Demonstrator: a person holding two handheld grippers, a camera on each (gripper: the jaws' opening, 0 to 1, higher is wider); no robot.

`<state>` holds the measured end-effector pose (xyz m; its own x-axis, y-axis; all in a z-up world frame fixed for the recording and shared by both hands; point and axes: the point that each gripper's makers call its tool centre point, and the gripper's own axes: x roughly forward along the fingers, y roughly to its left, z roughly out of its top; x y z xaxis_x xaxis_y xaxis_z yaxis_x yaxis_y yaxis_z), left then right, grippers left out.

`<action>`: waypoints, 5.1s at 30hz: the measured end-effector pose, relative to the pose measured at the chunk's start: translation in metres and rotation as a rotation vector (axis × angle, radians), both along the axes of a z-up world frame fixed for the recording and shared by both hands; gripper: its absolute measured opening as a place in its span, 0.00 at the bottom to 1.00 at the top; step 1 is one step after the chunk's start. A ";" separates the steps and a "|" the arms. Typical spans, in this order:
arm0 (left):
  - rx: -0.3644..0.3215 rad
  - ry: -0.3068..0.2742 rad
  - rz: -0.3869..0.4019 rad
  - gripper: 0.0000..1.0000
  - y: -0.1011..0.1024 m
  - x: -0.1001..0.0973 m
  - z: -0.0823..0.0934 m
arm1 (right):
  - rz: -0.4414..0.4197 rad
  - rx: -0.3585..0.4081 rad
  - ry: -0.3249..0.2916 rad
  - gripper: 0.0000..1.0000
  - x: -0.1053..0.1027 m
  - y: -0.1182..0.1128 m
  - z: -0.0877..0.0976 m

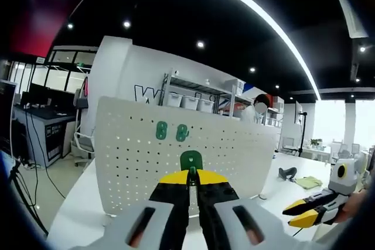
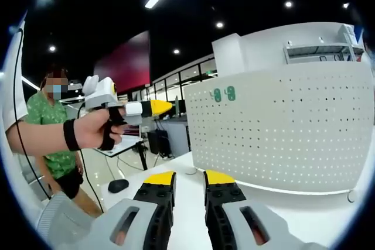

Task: Insert the hook assembly into the mounting plate slot until the hook locks in place.

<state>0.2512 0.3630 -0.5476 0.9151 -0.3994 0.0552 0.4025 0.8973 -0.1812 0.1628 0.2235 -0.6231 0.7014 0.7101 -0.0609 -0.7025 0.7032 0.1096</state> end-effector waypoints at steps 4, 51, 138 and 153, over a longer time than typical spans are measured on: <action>0.030 -0.006 0.023 0.03 0.005 0.009 -0.001 | -0.008 0.001 0.006 0.19 0.001 -0.003 -0.002; 0.098 -0.078 0.194 0.03 0.034 0.081 0.017 | -0.071 -0.002 0.061 0.18 -0.001 -0.030 -0.020; 0.213 -0.132 0.237 0.10 0.041 0.172 0.023 | -0.110 -0.013 0.126 0.18 0.022 -0.043 -0.043; 0.221 -0.135 0.184 0.25 0.033 0.176 0.022 | -0.117 -0.008 0.124 0.18 0.022 -0.045 -0.042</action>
<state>0.4274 0.3958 -0.5252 0.9633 -0.2441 0.1114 0.2373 0.9688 0.0708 0.1849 0.1783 -0.6654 0.7662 0.6229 -0.1577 -0.5969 0.7809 0.1842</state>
